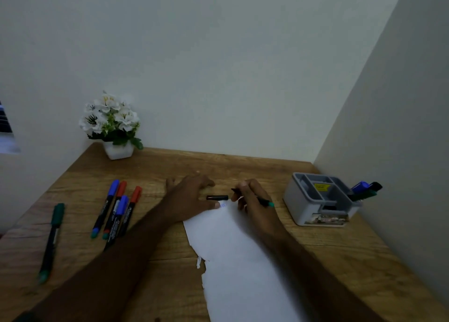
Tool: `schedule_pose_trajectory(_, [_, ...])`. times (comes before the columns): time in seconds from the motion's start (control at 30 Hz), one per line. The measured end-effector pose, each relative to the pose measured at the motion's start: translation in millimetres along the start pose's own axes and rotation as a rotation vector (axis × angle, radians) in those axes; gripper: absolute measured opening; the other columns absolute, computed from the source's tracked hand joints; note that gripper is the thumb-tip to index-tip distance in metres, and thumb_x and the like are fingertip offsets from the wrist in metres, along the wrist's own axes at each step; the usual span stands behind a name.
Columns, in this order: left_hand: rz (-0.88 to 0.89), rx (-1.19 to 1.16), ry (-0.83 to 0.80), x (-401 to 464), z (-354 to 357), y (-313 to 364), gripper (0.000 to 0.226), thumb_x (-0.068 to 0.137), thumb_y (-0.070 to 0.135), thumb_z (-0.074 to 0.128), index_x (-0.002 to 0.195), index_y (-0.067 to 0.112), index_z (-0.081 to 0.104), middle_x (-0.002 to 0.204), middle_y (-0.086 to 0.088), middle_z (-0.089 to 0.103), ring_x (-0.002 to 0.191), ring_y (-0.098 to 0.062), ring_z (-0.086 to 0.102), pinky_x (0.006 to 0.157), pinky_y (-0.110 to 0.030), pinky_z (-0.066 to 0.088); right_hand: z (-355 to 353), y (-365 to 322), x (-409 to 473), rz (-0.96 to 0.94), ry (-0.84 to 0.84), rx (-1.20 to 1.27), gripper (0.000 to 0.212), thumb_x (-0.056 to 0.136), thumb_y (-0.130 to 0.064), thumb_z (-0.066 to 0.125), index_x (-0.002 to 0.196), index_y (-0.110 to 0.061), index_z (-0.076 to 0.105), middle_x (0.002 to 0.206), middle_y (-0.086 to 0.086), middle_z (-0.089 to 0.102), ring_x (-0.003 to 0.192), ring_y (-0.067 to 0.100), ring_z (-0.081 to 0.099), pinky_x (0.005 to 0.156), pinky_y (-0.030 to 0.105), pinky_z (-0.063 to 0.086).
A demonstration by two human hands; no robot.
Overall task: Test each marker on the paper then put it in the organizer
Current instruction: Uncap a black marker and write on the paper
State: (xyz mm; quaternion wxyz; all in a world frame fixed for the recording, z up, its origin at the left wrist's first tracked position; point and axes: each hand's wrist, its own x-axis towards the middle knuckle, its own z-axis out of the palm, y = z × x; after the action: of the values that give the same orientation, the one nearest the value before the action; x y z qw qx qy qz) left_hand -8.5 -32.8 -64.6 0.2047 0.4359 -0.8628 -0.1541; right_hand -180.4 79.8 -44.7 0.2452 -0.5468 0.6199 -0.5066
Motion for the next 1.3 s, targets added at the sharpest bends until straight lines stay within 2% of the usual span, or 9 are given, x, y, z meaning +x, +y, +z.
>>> schedule_pose_trajectory(0.07, [-0.001, 0.005, -0.019, 1, -1, 0, 0.06, 0.076, 0.07, 0.059, 0.127, 0.04, 0.052, 0.147, 0.015, 0.044, 0.146, -0.009, 0.019, 0.111, -0.057, 0.008, -6, -4, 2, -0.021, -0.036, -0.008, 0.02, 0.098, -0.018, 0.057, 0.083, -0.01, 0.066, 0.085, 0.003, 0.068, 0.081, 0.015, 0.062, 0.073, 0.029, 0.046])
schedule_pose_trajectory(0.13, [-0.005, 0.014, -0.033, 1, -1, 0, 0.06, 0.076, 0.07, 0.058, 0.127, 0.038, 0.054, 0.147, 0.014, 0.044, 0.147, -0.01, 0.019, 0.112, -0.059, 0.007, -14, -10, 8, -0.076, -0.063, -0.06, 0.008, 0.088, -0.005, 0.064, 0.08, -0.006, 0.067, 0.081, 0.004, 0.069, 0.077, 0.012, 0.063, 0.067, 0.022, 0.047])
schedule_pose_trajectory(0.3, [-0.024, 0.012, -0.033, 0, 0, 3, 0.06, 0.078, 0.068, 0.059, 0.129, 0.037, 0.054, 0.149, 0.012, 0.042, 0.146, -0.01, 0.021, 0.114, -0.058, 0.005, -9, -7, 21, -0.003, 0.029, -0.036, 0.018, 0.077, 0.008, 0.061, 0.062, 0.004, 0.052, 0.061, 0.008, 0.054, 0.049, 0.0, 0.047, 0.048, 0.013, 0.037])
schedule_pose_trajectory(0.57, [-0.038, -0.011, -0.026, 5, 4, -2, 0.061, 0.075, 0.068, 0.062, 0.127, 0.037, 0.056, 0.149, 0.012, 0.043, 0.145, -0.011, 0.025, 0.114, -0.058, 0.006, -4, 12, 26, 0.006, 0.033, -0.003, 0.032, 0.077, 0.006, 0.061, 0.054, -0.013, 0.049, 0.053, -0.003, 0.053, 0.048, 0.003, 0.044, 0.046, 0.015, 0.035])
schedule_pose_trajectory(0.87, [-0.048, -0.025, -0.018, 5, 6, -3, 0.059, 0.075, 0.069, 0.061, 0.125, 0.039, 0.056, 0.148, 0.014, 0.044, 0.143, -0.011, 0.028, 0.113, -0.054, 0.006, -1, 19, 27, -0.033, 0.017, -0.017, 0.037, 0.077, 0.004, 0.063, 0.052, -0.018, 0.047, 0.05, -0.009, 0.051, 0.047, 0.0, 0.043, 0.045, 0.013, 0.035])
schedule_pose_trajectory(1.1, [-0.045, -0.026, -0.027, 5, 4, -1, 0.059, 0.076, 0.068, 0.062, 0.126, 0.037, 0.056, 0.149, 0.012, 0.043, 0.145, -0.01, 0.025, 0.114, -0.057, 0.006, 0, 17, 29, -0.063, 0.02, -0.068, 0.034, 0.077, 0.0, 0.066, 0.053, -0.017, 0.048, 0.053, -0.003, 0.052, 0.049, 0.004, 0.043, 0.046, 0.017, 0.035])
schedule_pose_trajectory(1.3, [-0.045, -0.027, -0.034, 3, 2, 0, 0.059, 0.077, 0.066, 0.062, 0.127, 0.036, 0.056, 0.149, 0.012, 0.043, 0.144, -0.01, 0.026, 0.114, -0.056, 0.006, -1, 19, 29, -0.075, 0.035, -0.052, 0.04, 0.077, 0.002, 0.064, 0.052, -0.019, 0.04, 0.049, -0.008, 0.042, 0.047, 0.004, 0.035, 0.045, 0.016, 0.03])
